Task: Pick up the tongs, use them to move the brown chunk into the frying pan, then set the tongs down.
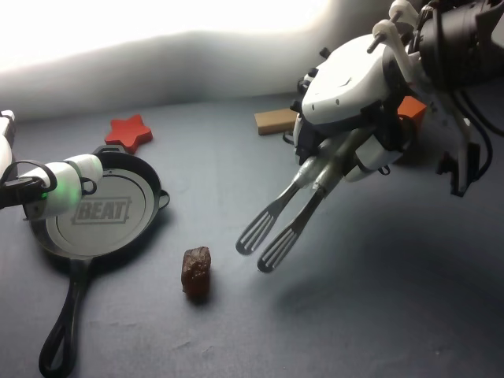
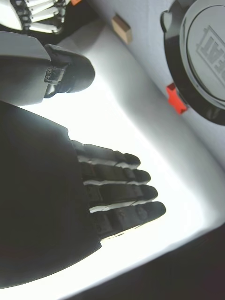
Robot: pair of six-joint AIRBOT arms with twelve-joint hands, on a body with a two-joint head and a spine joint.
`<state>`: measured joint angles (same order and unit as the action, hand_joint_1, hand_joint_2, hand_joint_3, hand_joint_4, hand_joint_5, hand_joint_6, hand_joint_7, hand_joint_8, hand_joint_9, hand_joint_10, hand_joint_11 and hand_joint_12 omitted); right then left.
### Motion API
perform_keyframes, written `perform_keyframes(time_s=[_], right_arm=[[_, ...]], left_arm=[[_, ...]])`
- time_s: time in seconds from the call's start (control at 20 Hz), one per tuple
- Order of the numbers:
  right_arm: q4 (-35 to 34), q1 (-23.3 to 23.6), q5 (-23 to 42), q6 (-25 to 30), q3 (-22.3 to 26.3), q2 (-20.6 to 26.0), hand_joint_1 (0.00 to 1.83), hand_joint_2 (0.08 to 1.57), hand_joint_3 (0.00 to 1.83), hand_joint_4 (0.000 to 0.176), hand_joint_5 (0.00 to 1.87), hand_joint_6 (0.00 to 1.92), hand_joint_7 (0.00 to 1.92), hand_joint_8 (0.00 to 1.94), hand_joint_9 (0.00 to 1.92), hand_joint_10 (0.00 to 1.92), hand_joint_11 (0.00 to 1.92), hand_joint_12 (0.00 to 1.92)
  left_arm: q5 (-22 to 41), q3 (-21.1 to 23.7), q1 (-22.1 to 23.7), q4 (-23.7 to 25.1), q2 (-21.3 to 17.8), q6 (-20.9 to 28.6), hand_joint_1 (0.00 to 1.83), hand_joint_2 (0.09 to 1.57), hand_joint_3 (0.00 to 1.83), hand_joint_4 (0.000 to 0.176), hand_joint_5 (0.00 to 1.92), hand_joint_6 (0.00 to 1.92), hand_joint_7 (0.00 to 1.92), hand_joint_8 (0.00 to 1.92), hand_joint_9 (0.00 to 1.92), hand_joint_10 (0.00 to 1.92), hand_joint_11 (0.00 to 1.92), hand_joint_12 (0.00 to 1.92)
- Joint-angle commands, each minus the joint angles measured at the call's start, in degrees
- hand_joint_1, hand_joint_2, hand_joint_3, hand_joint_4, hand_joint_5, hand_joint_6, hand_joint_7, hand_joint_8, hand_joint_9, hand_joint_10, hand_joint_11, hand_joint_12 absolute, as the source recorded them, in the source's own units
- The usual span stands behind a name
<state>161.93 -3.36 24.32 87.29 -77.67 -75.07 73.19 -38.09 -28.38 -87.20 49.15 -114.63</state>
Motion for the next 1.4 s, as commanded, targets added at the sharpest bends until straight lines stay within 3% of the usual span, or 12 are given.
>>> perform_keyframes(time_s=[0.0, 0.15, 0.65, 1.05, 1.35], right_arm=[[2.7, 1.0, -5.3, 2.6, 0.3, 0.6, 1.08, 1.21, 0.0, 0.0, 0.77, 0.12, 0.84, 0.01, 0.62, 0.45, 0.17, 1.45], [10.6, 1.1, -6.3, 12.8, 1.9, 0.7, 1.08, 1.21, 0.0, 0.0, 0.78, 0.11, 0.85, 0.01, 0.63, 0.45, 0.2, 1.43], [10.6, 1.8, -10.0, 12.4, 4.3, 0.5, 1.09, 1.21, 0.0, 0.0, 0.76, 0.1, 0.84, 0.0, 0.61, 0.43, 0.16, 1.44], [10.6, 1.1, -13.8, 12.2, 8.0, 3.7, 1.08, 1.2, 0.0, 0.0, 0.79, 0.1, 0.87, 0.01, 0.65, 0.43, 0.2, 1.43], [10.6, 0.3, -17.3, 16.3, 9.4, 4.4, 1.08, 1.18, 0.0, 0.0, 0.8, 0.1, 0.88, 0.01, 0.66, 0.42, 0.22, 1.42]], left_arm=[[4.3, -0.2, 0.1, 4.5, -0.2, 0.2, 0.0, 1.18, 0.0, 0.001, 0.04, 0.0, 0.06, 0.0, 0.05, 0.0, 0.0, 0.16], [4.3, -0.7, -0.3, 4.5, -0.3, 0.9, 0.0, 1.18, 0.0, 0.0, 0.07, 0.01, 0.09, 0.01, 0.08, 0.01, 0.0, 0.22], [4.9, -1.0, -0.4, 4.5, -0.3, 1.2, 0.0, 1.19, 0.0, 0.0, 0.05, 0.0, 0.07, 0.0, 0.05, 0.0, 0.0, 0.13], [5.2, -0.8, 0.2, 4.5, -0.3, 1.1, 0.0, 1.18, 0.0, 0.0, 0.06, 0.0, 0.08, 0.0, 0.06, 0.0, 0.0, 0.15], [5.3, -0.8, 0.5, 4.5, -0.3, 1.0, 0.0, 1.18, 0.0, 0.0, 0.07, 0.0, 0.09, 0.0, 0.07, 0.0, 0.0, 0.18]])
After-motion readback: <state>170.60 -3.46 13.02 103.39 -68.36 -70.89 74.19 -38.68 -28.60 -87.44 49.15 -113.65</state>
